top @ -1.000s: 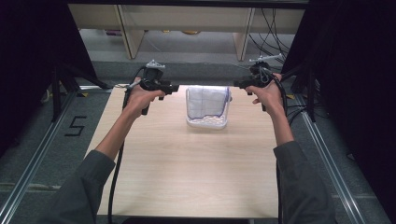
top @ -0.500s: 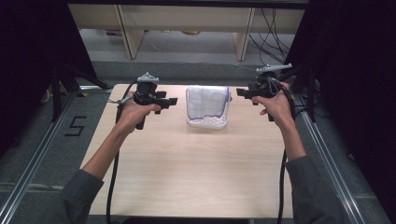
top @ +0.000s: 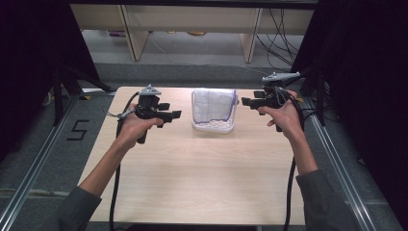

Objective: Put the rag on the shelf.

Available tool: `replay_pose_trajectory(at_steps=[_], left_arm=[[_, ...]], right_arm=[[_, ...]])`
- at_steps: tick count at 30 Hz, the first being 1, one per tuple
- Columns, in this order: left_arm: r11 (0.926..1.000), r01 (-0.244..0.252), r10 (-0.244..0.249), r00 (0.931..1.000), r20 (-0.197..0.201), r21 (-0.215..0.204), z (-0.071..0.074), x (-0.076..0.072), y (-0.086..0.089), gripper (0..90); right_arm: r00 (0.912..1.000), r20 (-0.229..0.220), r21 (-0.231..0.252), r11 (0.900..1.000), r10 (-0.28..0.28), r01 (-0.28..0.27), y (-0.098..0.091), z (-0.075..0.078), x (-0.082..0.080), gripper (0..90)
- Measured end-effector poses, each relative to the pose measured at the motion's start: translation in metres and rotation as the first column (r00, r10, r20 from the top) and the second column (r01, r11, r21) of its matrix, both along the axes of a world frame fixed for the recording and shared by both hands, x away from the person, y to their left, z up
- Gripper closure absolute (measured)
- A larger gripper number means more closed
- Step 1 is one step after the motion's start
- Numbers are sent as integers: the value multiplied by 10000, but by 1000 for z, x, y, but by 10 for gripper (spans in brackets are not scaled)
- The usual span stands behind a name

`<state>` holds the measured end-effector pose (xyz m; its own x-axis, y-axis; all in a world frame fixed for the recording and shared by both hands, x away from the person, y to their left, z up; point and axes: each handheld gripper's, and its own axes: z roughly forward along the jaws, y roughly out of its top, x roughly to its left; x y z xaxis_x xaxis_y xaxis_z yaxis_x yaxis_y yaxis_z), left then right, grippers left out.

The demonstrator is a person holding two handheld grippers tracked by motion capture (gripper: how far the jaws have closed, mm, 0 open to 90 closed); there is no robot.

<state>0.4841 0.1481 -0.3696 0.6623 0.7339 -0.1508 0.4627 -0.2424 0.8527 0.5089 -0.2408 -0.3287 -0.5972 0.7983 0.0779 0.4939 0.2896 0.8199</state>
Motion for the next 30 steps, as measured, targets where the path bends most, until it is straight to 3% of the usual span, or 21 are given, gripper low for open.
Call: replay_pose_trajectory(at_steps=[5, 7, 8, 9, 10, 13, 16, 23, 24, 27, 28, 30], left_arm=[[9998, 104, -105, 9999, -91, -149, -5, -9, 0, 376], [9997, 194, -195, 9998, -73, -126, -7, -12, 0, 376], [9997, 179, -181, 9998, -110, -154, -7, -13, -1, 376], [9997, 211, -213, 9997, -80, -144, -7, -14, -1, 376], [9997, 184, -185, 9998, -26, -167, -8, -16, -1, 376], [9996, 239, -240, 9997, -28, -168, -8, -20, -1, 374], [9994, 289, -289, 9996, -14, -188, -10, -23, -1, 354], [9989, 418, -419, 9991, -2, -193, -14, -33, 0, 323], [9989, 407, -407, 9992, 18, -228, -14, -35, 0, 321], [9979, 558, -559, 9984, -10, -317, -15, -39, 1, 316], [9980, 553, -554, 9985, -14, -309, -16, -41, 0, 315], [9975, 641, -643, 9979, -34, -307, -17, -43, 0, 310]], right_arm=[[9998, 116, -138, 9998, 161, -160, 1, -5, -5, 373], [9999, -52, -27, 9999, 165, -165, 2, -7, -7, 371], [9998, 163, 18, 9999, 113, -113, 2, -9, -7, 371], [9999, -68, 18, 9999, 109, -109, 2, -8, -8, 371], [9998, 155, 41, 9999, 95, -96, 3, -11, -9, 370], [9999, 8, 121, 9999, 111, -111, 4, -12, -12, 369], [9995, 19, 8, 9995, 300, -300, 3, -12, -15, 366], [9985, 3, 260, 9981, 552, -552, 6, -16, -26, 357], [9980, 141, 81, 9980, 623, -624, 7, -16, -28, 356], [9978, 37, 180, 9977, 655, -656, 8, -17, -31, 353], [9969, 239, -48, 9972, 750, -749, 8, -18, -31, 353], [9979, -71, 259, 9976, 647, -645, 11, -18, -35, 352]])
